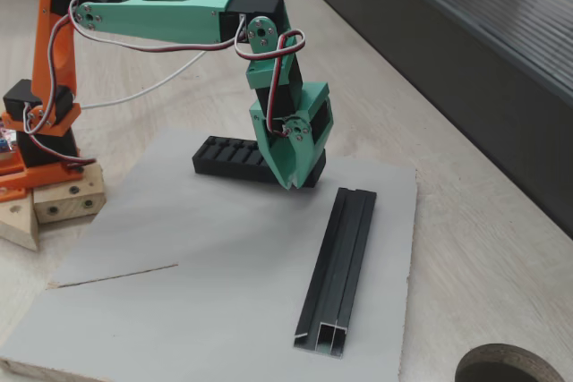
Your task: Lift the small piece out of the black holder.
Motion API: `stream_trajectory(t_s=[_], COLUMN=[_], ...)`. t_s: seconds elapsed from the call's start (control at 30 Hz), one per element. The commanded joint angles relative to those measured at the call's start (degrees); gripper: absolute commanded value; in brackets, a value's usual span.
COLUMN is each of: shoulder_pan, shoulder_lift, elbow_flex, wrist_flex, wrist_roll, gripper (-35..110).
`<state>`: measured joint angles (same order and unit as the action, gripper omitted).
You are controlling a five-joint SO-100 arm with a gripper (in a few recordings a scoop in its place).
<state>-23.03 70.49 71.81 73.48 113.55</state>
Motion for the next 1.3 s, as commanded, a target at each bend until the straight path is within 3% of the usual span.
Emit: stream_trajectory(t_s=[0.0, 1.0, 1.27], shoulder_pan=[-0.18, -0.62, -0.26], shoulder_lift=[3.69, 5.01, 5.36], elbow_flex=[0.53, -5.27, -5.01], wrist_flex=[1.14, 0.00, 5.71], wrist_roll=[0.44, 0.35, 0.44], gripper=[3, 3, 3])
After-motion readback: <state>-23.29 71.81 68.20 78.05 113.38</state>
